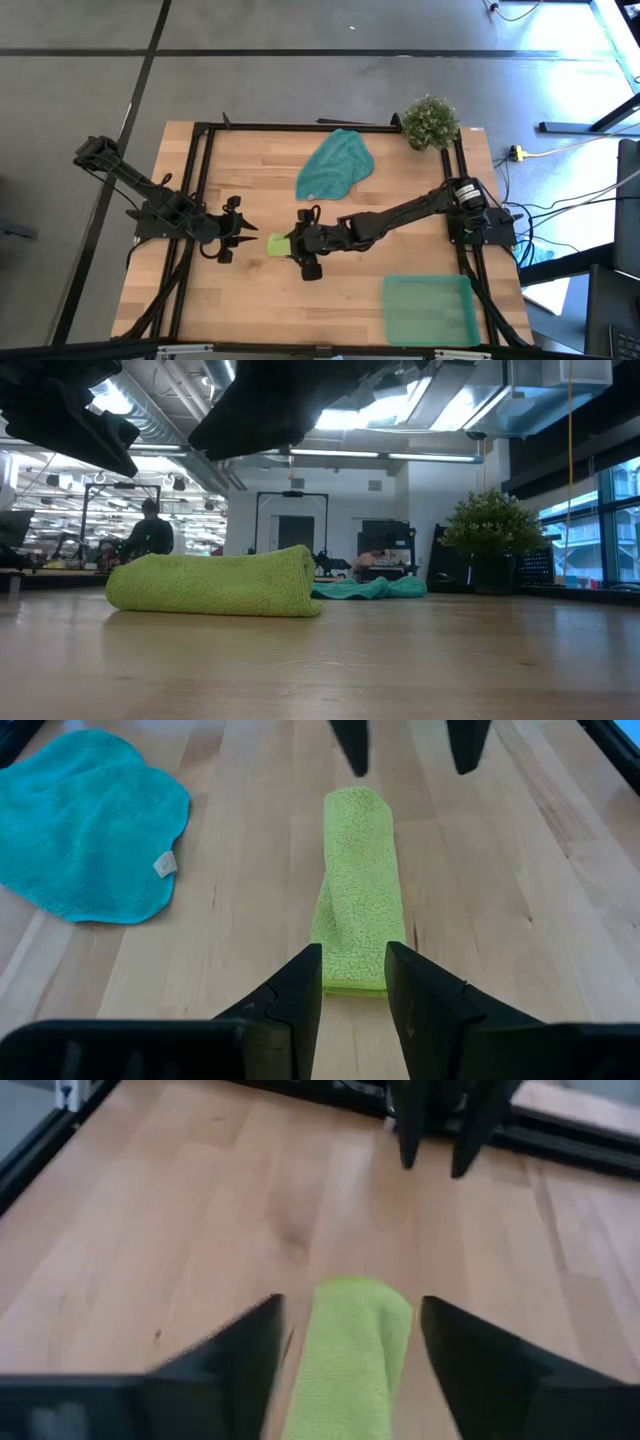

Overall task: Roll microfiber towels into tight, uniform cylinder then place into a basket
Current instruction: Put the green rolled microfiber cloth into the green bin

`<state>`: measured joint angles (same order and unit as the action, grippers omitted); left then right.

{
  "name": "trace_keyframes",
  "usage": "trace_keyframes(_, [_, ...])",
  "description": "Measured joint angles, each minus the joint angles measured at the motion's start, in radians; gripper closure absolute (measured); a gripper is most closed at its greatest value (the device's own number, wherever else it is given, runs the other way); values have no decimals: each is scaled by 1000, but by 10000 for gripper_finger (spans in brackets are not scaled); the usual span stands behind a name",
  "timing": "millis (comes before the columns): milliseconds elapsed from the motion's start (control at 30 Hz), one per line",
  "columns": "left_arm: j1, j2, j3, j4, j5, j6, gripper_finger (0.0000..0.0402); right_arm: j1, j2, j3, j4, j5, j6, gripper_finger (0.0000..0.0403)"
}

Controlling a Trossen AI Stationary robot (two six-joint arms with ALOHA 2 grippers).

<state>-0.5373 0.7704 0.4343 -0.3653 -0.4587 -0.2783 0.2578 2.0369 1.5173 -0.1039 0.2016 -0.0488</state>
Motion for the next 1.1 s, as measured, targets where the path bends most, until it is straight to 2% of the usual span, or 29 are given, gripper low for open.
trace_keyframes(167, [0,0,0,0,0,0,294,-10,18,-1,-11,12,21,41])
trace_keyframes(233, [0,0,0,0,0,0,294,-20,21,-2,-25,11,28,13])
trace_keyframes(400, [0,0,0,0,0,0,294,-45,43,-2,-23,-43,72,20])
trace_keyframes(600, [0,0,0,1,0,0,294,-51,61,-1,-27,-47,70,5])
trace_keyframes(900, [0,0,0,2,0,0,294,-74,116,-1,-29,-48,43,4])
trace_keyframes(1100, [0,0,0,1,0,0,294,-94,156,-1,-14,-95,44,4])
